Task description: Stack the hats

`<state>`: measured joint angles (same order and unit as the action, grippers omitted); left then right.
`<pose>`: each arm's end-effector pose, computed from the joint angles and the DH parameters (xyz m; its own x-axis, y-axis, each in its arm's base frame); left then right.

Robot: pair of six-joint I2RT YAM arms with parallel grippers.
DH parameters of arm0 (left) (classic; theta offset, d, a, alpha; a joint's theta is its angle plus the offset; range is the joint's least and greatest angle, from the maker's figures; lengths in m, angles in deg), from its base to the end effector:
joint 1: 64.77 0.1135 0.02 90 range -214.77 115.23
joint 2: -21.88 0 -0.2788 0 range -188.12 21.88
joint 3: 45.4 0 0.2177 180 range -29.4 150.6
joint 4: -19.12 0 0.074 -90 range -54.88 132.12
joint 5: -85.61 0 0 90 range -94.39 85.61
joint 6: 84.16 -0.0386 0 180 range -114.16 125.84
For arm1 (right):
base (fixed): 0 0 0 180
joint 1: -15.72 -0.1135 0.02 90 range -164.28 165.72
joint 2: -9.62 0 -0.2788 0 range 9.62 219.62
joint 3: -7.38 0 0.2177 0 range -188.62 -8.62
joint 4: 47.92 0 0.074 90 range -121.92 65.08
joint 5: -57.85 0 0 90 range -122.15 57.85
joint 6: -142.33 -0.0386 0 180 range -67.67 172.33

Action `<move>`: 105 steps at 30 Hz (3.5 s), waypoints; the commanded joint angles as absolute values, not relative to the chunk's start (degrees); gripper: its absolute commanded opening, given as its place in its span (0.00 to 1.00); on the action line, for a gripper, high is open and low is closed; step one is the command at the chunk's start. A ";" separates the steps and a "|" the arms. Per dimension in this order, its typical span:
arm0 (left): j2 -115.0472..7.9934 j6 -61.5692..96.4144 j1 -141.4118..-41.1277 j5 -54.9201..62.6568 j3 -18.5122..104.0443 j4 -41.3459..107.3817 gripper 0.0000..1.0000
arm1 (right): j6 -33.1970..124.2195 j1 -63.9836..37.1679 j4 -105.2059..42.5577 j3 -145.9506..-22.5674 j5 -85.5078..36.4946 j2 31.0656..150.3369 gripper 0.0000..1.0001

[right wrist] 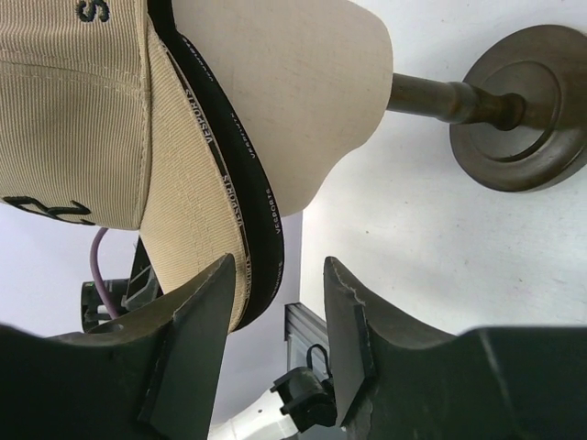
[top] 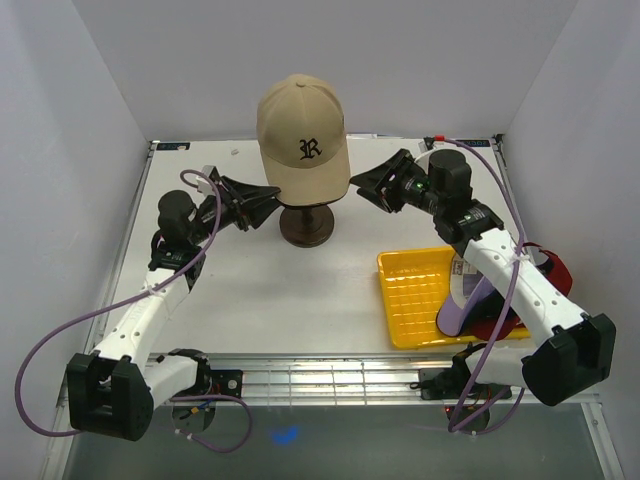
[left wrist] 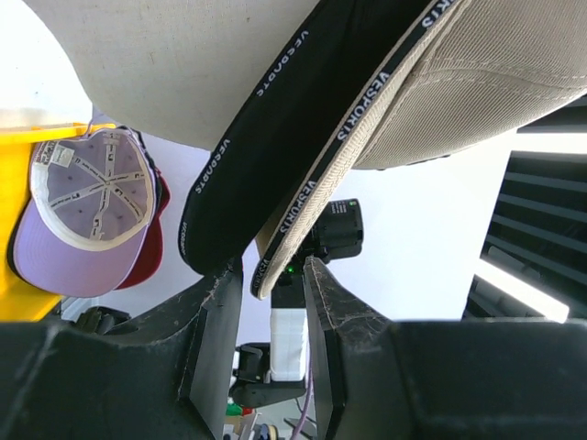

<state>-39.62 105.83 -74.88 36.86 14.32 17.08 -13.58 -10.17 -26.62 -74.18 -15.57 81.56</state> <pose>0.1999 -0.0615 0.3522 -0.7700 -0.6148 0.1705 -0.1311 -0.1091 -0.9853 0.2263 0.1221 0.3925 -0.6859 0.6397 -0.3470 -0.1072 0.3828 0.9176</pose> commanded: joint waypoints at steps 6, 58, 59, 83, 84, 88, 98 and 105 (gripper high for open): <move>-38.59 102.00 -74.00 40.08 14.80 19.91 0.43 | -8.41 -10.12 -22.44 -79.11 -18.70 79.67 0.50; -81.00 48.65 -134.55 -3.51 66.99 48.91 0.52 | 8.47 -8.54 18.71 -102.41 -43.84 50.66 0.67; -83.30 48.21 -135.16 -5.52 69.19 50.14 0.52 | 8.47 -8.54 18.62 -102.14 -43.05 50.84 0.67; -102.66 46.18 -139.04 -7.21 82.74 58.32 0.36 | 9.26 -8.54 14.57 -96.96 -36.19 50.49 0.72; -102.57 46.10 -139.12 -6.94 82.75 58.32 0.32 | 9.26 -8.54 14.49 -96.87 -36.19 50.40 0.72; -102.14 46.53 -139.12 -6.06 82.22 58.50 0.00 | 9.17 -8.54 14.31 -96.52 -36.10 50.23 0.72; -89.14 52.16 -137.11 -4.57 72.03 50.25 0.00 | 8.64 -8.54 13.08 -96.95 -35.49 50.31 0.72; -79.91 57.08 -134.04 -0.26 63.52 44.09 0.00 | 8.21 -8.54 12.82 -98.45 -35.84 50.40 0.72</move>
<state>-87.66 54.07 -135.36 -2.13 66.01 49.49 8.56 -8.66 15.91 -96.92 -36.01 50.72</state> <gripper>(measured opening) 0.025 0.720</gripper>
